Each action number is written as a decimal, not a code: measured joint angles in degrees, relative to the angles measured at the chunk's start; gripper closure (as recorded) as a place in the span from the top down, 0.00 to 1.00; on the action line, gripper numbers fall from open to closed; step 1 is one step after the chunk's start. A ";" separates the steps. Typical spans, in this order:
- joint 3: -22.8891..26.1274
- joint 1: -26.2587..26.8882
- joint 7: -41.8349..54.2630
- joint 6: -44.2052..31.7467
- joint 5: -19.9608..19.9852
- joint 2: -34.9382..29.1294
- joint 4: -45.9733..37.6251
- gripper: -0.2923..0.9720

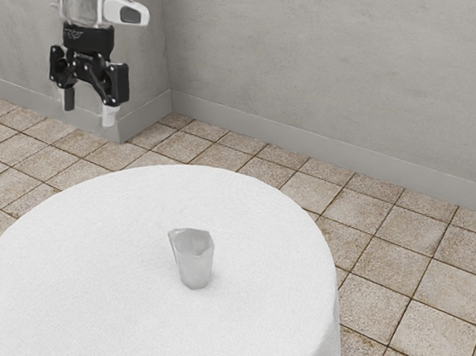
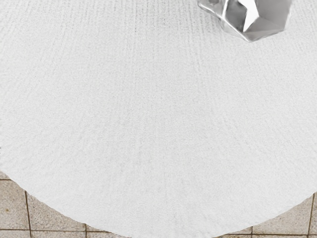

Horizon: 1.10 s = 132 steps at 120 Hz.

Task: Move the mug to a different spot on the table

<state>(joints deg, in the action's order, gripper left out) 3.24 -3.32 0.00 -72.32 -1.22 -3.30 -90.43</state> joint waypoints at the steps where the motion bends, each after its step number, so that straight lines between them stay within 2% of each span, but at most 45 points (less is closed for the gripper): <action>1: 0.00 -0.01 0.00 -0.74 -0.01 0.00 -0.03 0.77; 19: -0.05 0.00 -0.02 -9.90 0.03 0.05 -0.17 0.77; 45: 1.31 -1.01 3.53 -15.69 -0.35 1.07 1.86 0.77; 62: 4.48 -1.93 11.67 -17.30 -0.22 1.35 2.47 0.77; 89: 5.67 2.07 28.73 -17.39 -0.23 0.91 0.34 0.77; 111: 6.24 1.58 42.46 -20.07 0.05 0.42 -7.36 0.77; 132: 5.86 -0.12 55.11 -26.29 3.28 -0.11 -14.93 0.77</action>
<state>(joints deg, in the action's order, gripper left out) 9.10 -3.44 55.11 -98.60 2.06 -3.41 -105.36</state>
